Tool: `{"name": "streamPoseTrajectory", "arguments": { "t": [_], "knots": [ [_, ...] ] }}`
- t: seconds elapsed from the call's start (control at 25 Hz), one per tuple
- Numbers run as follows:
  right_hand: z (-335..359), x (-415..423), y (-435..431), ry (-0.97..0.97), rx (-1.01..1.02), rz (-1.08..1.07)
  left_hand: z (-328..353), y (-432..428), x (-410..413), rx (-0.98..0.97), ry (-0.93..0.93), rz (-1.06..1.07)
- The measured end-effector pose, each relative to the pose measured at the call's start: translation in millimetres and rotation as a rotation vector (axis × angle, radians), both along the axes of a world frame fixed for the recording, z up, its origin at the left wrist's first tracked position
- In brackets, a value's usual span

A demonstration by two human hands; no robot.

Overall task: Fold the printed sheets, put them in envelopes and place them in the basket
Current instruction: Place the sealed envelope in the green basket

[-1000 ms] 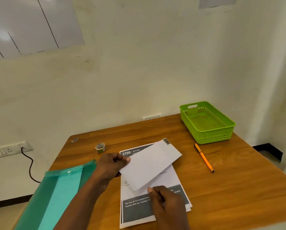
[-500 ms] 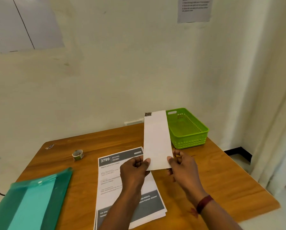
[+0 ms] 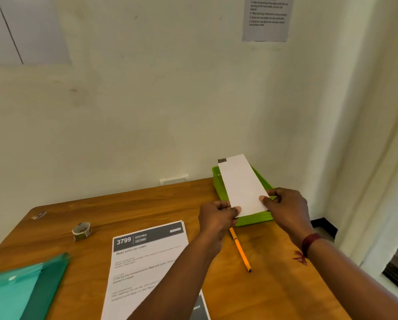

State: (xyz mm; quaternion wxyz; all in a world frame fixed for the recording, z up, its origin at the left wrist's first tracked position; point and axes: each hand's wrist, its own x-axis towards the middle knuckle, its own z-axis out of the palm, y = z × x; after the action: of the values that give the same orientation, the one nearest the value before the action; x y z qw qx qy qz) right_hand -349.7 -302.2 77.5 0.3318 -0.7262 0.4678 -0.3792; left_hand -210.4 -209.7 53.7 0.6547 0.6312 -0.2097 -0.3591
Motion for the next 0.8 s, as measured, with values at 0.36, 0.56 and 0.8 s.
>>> {"name": "streamPoseTrajectory", "arguments": {
  "t": [0.36, 0.56, 0.8],
  "knots": [
    [-26, 15, -71, 0.245, 0.027, -0.051, -17, -70, 11, 0.161, -0.159, -0.040],
    [-41, 22, -86, 0.325, -0.012, -0.038, -27, -74, 6, 0.184, -0.529, 0.032],
    [-51, 26, -89, 0.507, -0.189, -0.016, -28, -67, 4, 0.161, -0.674, 0.114]
  ]
}}
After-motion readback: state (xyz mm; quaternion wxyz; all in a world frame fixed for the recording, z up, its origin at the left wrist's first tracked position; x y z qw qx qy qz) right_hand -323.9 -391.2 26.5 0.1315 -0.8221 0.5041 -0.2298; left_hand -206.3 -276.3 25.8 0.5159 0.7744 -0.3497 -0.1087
